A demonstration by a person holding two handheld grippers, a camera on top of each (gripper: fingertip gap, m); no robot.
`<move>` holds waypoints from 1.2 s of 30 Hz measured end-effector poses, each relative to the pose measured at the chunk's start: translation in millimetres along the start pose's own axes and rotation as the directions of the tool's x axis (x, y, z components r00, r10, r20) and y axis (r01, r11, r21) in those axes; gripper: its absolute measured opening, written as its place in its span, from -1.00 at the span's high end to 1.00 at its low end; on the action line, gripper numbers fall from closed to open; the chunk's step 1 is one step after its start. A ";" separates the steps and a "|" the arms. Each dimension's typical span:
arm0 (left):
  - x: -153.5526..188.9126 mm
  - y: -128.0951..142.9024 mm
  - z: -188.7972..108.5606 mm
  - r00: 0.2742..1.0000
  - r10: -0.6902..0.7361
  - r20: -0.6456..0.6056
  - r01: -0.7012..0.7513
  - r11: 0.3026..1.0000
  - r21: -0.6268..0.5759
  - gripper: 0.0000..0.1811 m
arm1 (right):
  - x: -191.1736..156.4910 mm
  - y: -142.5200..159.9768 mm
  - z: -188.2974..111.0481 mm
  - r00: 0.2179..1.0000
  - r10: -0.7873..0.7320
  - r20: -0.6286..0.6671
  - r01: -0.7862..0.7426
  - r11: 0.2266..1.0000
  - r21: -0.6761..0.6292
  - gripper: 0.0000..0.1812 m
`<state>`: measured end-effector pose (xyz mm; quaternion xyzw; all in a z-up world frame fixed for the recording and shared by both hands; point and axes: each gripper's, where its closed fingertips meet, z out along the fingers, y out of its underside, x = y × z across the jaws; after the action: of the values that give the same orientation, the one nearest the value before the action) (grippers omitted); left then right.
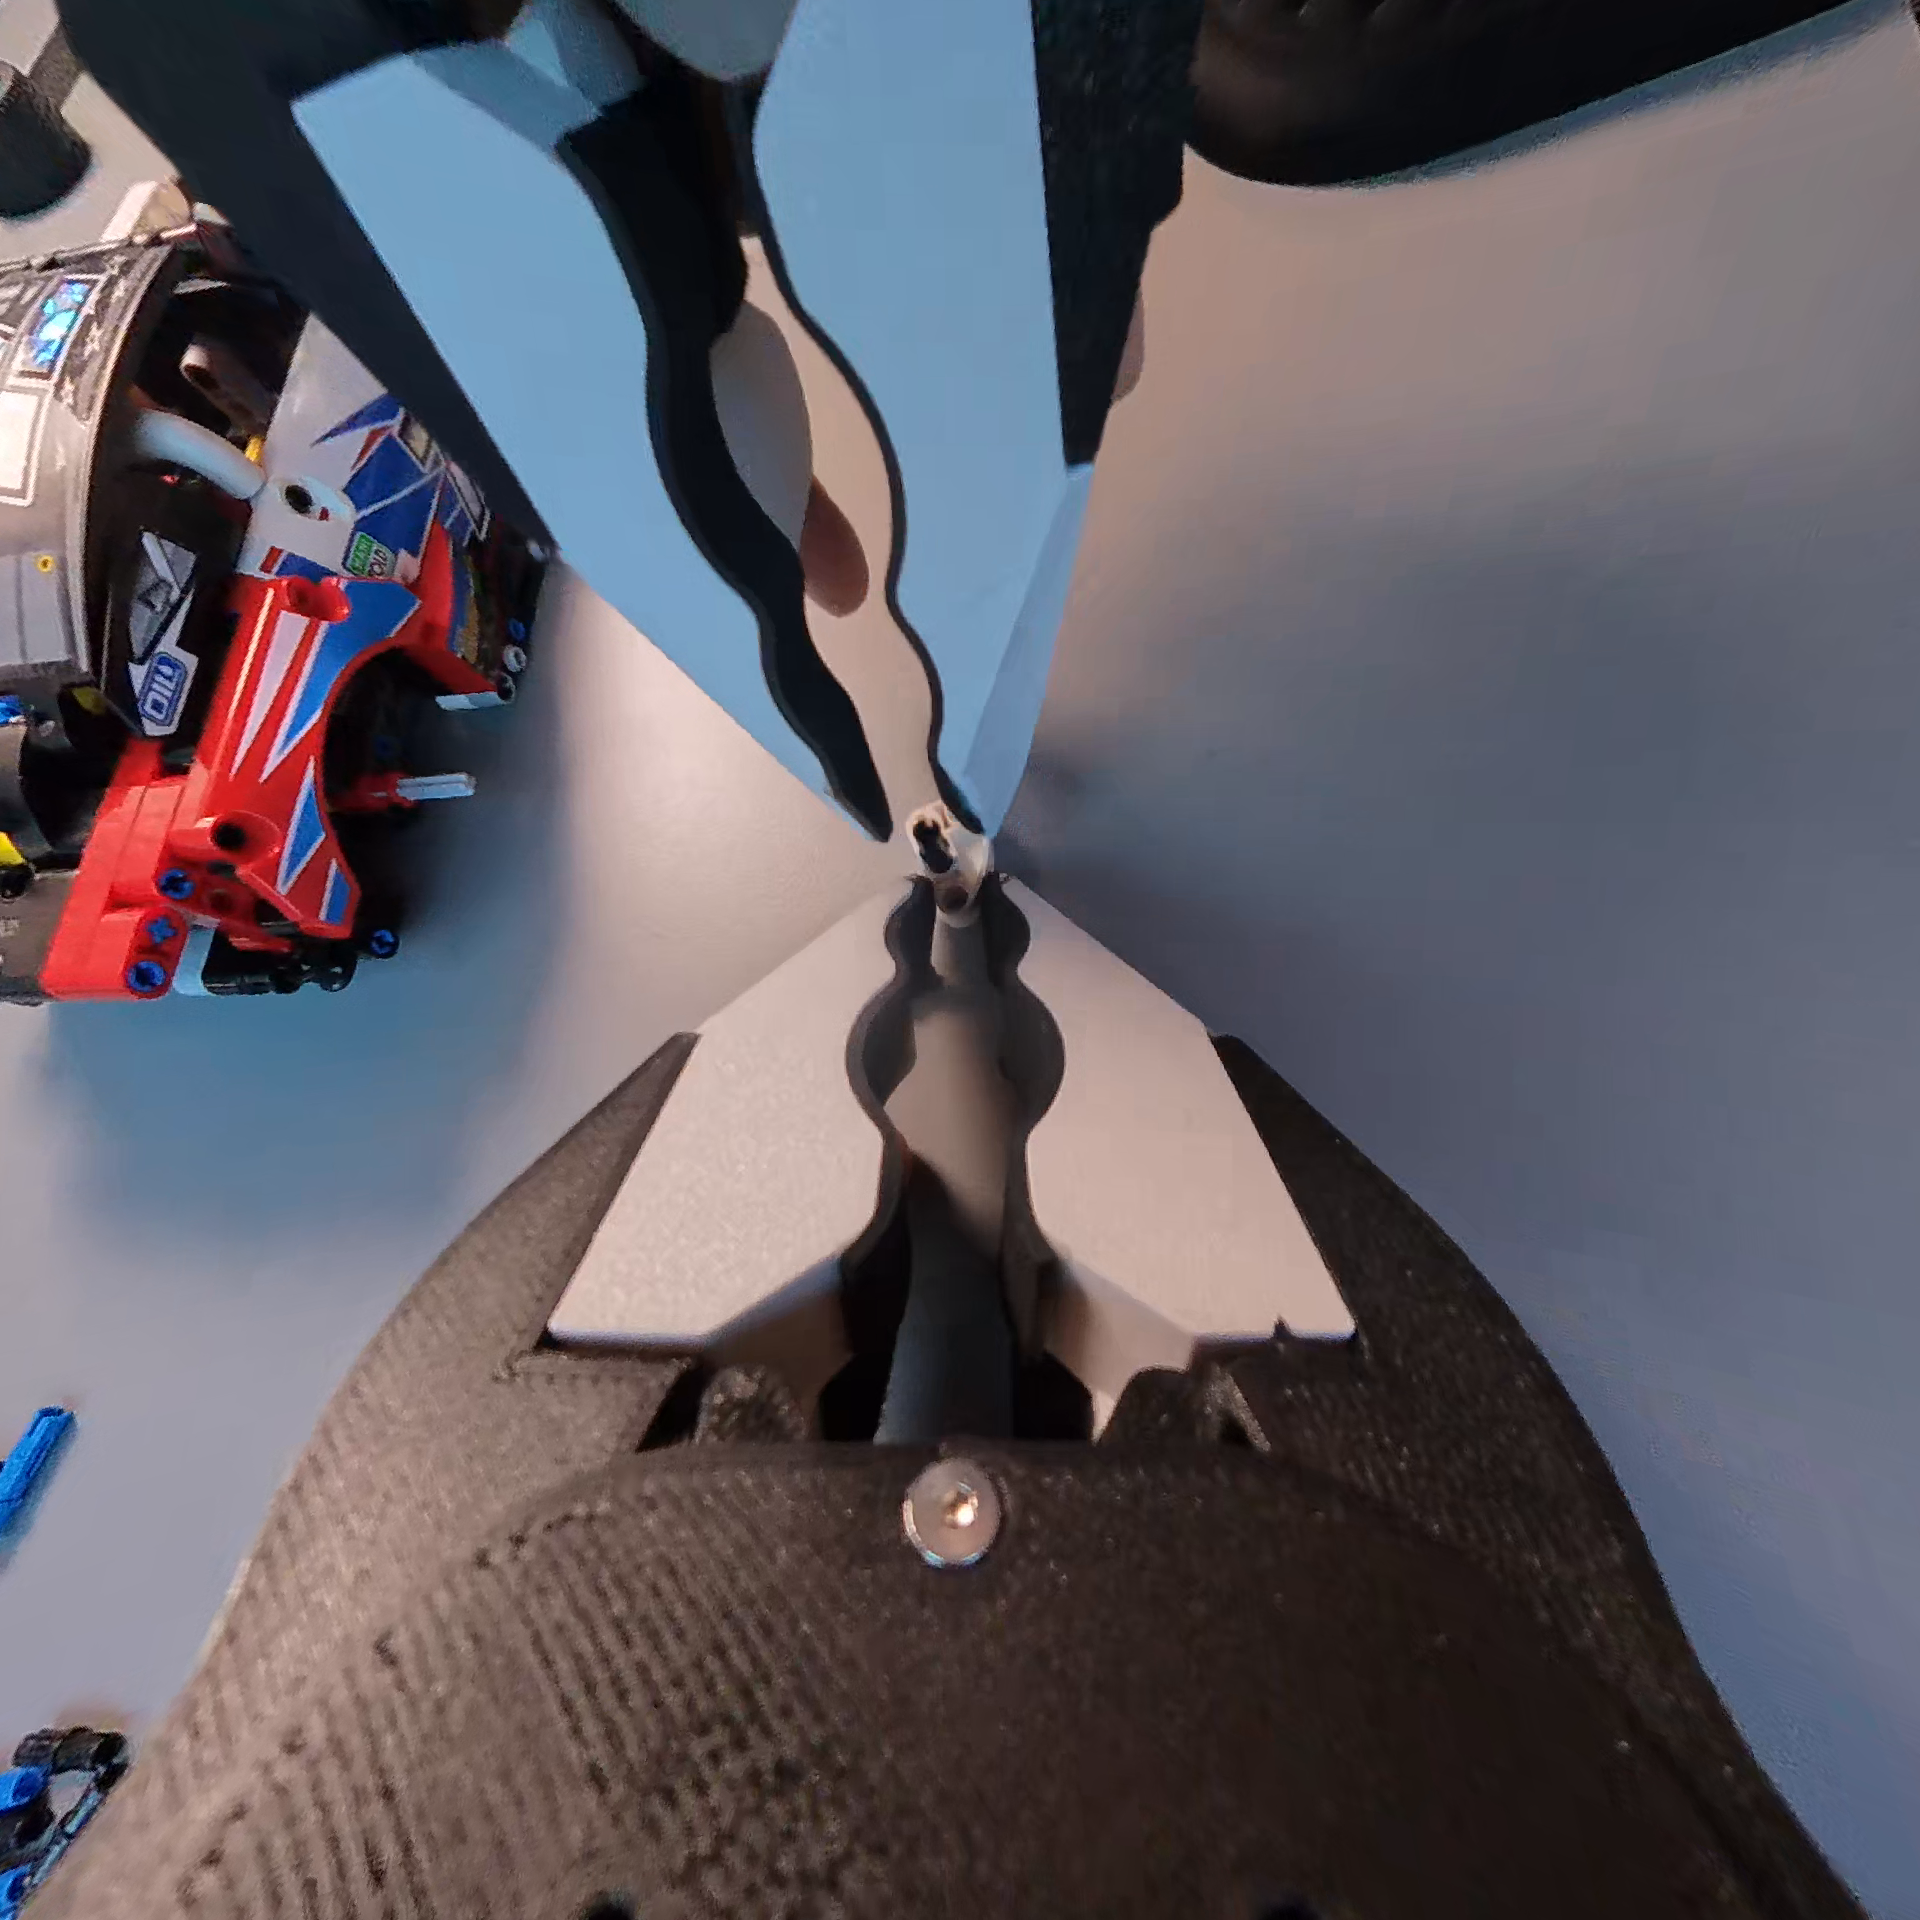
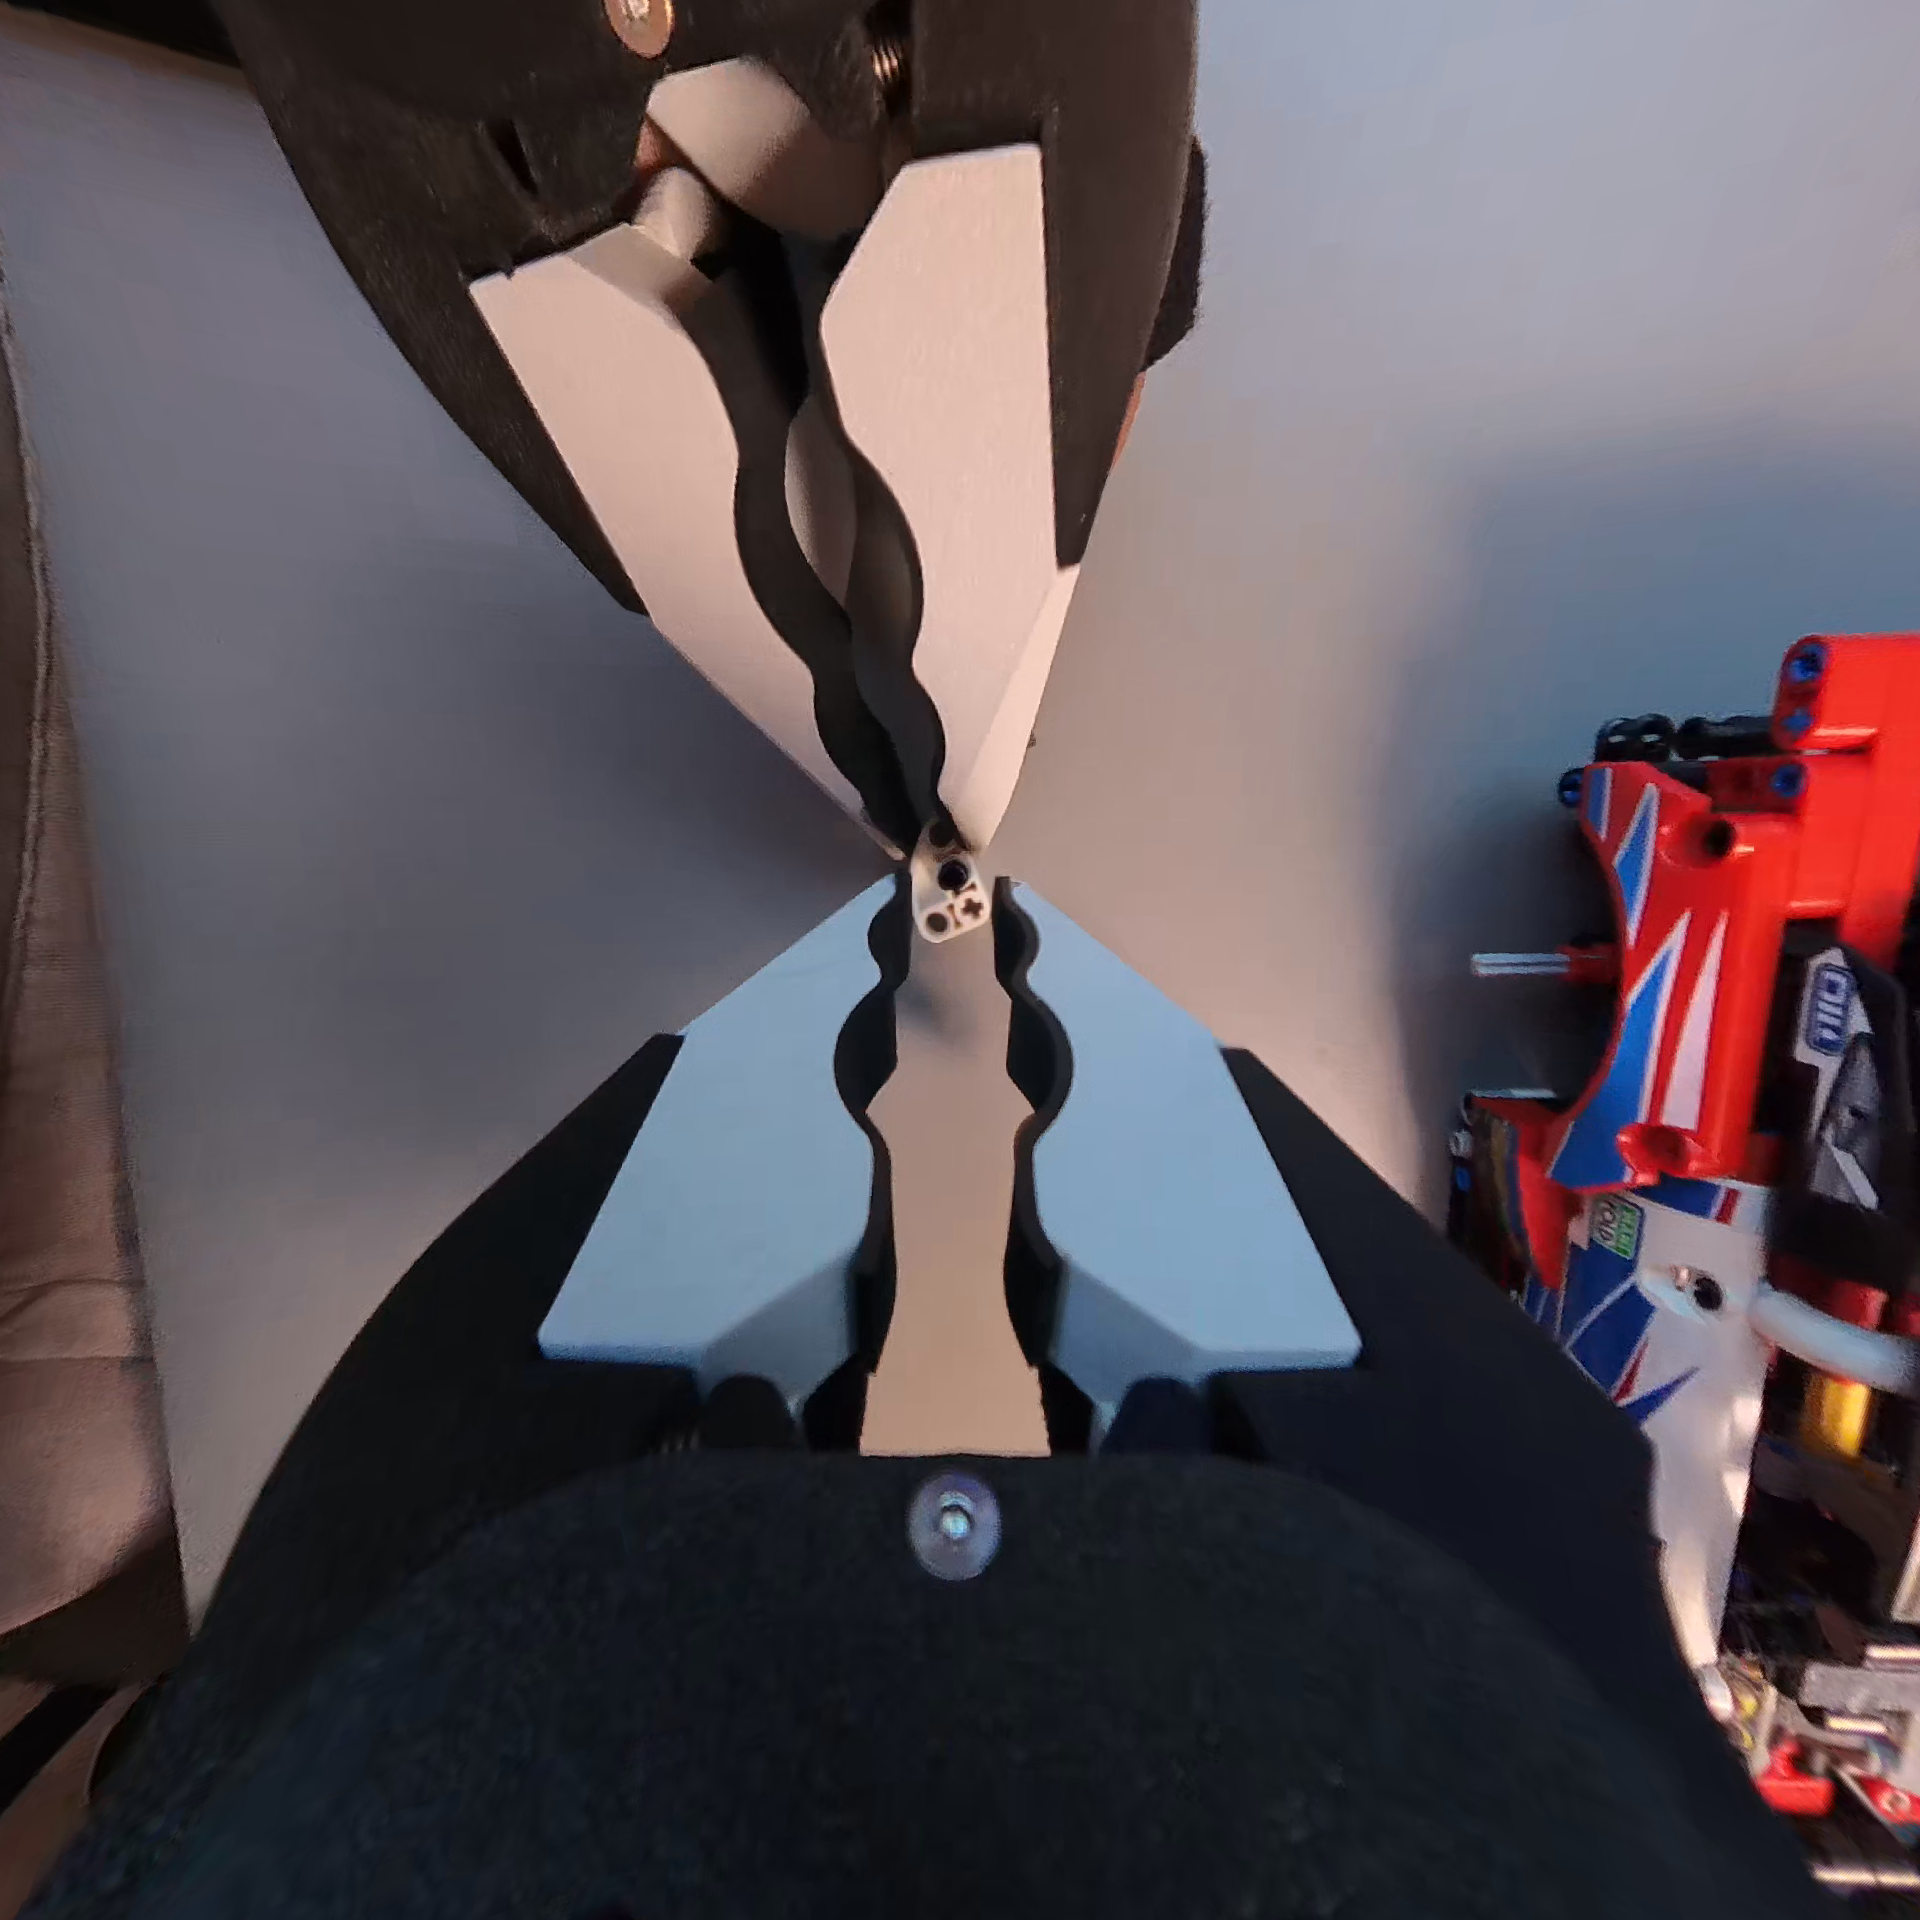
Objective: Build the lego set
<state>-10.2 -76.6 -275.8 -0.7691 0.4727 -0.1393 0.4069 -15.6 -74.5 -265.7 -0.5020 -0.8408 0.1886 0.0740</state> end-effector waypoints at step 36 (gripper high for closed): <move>-0.8 -8.4 -9.8 0.999 -0.030 -0.016 0.031 0.997 0.074 0.73 | -7.3 10.2 6.2 0.998 0.004 -0.060 0.007 0.983 0.183 0.68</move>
<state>-11.3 -78.9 -263.1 -0.7596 0.4583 -0.1688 0.4296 -5.7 -78.0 -274.9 -0.4980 -0.8175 0.2501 0.1453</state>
